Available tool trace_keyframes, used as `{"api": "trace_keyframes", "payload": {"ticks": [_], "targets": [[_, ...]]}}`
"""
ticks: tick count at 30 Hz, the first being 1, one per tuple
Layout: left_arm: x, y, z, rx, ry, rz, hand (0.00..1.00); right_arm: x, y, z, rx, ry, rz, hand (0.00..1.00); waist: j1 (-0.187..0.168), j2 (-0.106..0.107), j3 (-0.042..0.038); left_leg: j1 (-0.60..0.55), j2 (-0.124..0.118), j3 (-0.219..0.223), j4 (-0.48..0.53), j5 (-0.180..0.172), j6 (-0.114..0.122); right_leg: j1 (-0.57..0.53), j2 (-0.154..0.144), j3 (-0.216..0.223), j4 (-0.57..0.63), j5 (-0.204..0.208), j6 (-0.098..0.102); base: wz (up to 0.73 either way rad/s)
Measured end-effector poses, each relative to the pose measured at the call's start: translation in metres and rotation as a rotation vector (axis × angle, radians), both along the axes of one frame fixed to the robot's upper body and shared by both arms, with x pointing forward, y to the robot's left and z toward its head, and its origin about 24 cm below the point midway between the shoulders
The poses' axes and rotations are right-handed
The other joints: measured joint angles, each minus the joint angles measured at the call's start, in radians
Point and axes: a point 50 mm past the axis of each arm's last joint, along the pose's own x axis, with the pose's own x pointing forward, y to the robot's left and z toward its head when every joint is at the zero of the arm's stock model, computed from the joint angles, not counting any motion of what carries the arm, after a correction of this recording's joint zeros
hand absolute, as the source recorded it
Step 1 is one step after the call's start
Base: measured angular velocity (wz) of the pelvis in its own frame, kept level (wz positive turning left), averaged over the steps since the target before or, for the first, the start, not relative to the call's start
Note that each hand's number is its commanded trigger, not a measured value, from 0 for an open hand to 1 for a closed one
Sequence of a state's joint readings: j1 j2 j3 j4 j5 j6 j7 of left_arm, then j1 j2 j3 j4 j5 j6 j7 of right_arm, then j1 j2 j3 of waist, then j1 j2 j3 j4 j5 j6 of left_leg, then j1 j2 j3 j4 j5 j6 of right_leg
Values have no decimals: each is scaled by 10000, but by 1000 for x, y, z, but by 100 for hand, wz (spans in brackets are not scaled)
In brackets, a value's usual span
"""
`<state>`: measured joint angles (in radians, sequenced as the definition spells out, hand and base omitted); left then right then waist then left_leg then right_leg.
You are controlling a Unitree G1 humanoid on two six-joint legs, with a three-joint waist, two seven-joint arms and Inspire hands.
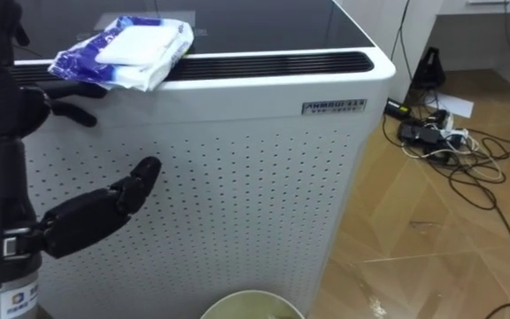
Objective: Pick garbage
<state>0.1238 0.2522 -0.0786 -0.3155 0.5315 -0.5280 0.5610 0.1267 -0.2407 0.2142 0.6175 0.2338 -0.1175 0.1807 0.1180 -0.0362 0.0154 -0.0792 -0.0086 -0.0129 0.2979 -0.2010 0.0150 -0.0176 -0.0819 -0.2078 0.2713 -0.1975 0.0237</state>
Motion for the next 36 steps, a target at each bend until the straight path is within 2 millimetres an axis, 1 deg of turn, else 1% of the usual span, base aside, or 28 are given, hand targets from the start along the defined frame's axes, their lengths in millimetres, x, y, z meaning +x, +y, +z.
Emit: {"api": "trace_keyframes", "payload": {"ticks": [10, 17, 18, 22, 24, 25, 29, 30, 32, 34, 36], "targets": [[-1, 0, -1, 306, -10, 73, 0, 0, 0, 0, -35, 11, 93, 100, -5, 35, -14, 54, 6, -35, -72, 6, -7, 111, 30, -35, -156, 57, 6, 0], [-1, 0, -2, 395, 54, 97, 0, -2, -2, 0, -71, 62, 140, 100, -7, 50, -5, 204, 3, -52, -95, 6, -7, 265, 29, -67, -197, 59, 8, 0], [-1, 2, -4, 434, 158, 154, 0, -2, -4, 0, -79, 76, 197, 100, -9, 82, -4, 226, 0, -83, -121, 6, -7, 334, 28, -122, -250, 61, 10, 9], [-9, 5, -15, 487, 703, 188, 0, -5, -9, 0, -163, 173, 307, 100, -43, 206, -63, 258, -14, -190, -158, 10, -14, 432, 28, -229, -332, 74, 8, 6], [-13, 7, -23, 488, 1065, 246, 0, -6, -11, 0, -184, 210, 340, 100, 3, 237, -65, 390, -16, -168, -256, 21, -30, 445, 28, -204, -346, 73, 8, -2], [-16, 8, -27, 482, 1270, 293, 0, -7, -11, 0, -192, 220, 343, 100, 6, 240, -79, 423, -16, -158, -304, 38, -39, 449, 29, -190, -354, 72, 7, -5], [-18, 12, -32, 549, 1559, 431, 0, -7, -11, 0, -184, 226, 350, 100, 73, 171, -43, 501, -22, -165, -476, 146, -58, 462, 29, -189, -380, 70, 1, 0], [-20, 14, -34, 596, 1656, 554, 0, -7, -10, 0, -166, 232, 357, 100, 77, 130, -25, 543, -25, -171, -578, 188, -66, 485, 31, -195, -496, 73, -5, 5], [-22, 17, -35, 680, 1746, 655, 0, -7, -10, 0, -159, 247, 360, 100, 124, 49, -23, 569, -21, -194, -618, 224, -82, 504, 46, -212, -544, 77, -14, 4], [-22, 19, -35, 762, 1744, 674, 0, -9, -10, -1, -138, 290, 376, 100, 239, -51, -74, 558, -13, -241, -622, 231, -92, 545, 73, -253, -655, 92, -37, 4], [-23, 20, -34, 788, 1697, 689, 0, -9, -10, -1, -139, 300, 376, 100, 267, -110, -110, 555, -14, -289, -625, 231, -92, 583, 78, -287, -654, 98, -42, 6]]}}
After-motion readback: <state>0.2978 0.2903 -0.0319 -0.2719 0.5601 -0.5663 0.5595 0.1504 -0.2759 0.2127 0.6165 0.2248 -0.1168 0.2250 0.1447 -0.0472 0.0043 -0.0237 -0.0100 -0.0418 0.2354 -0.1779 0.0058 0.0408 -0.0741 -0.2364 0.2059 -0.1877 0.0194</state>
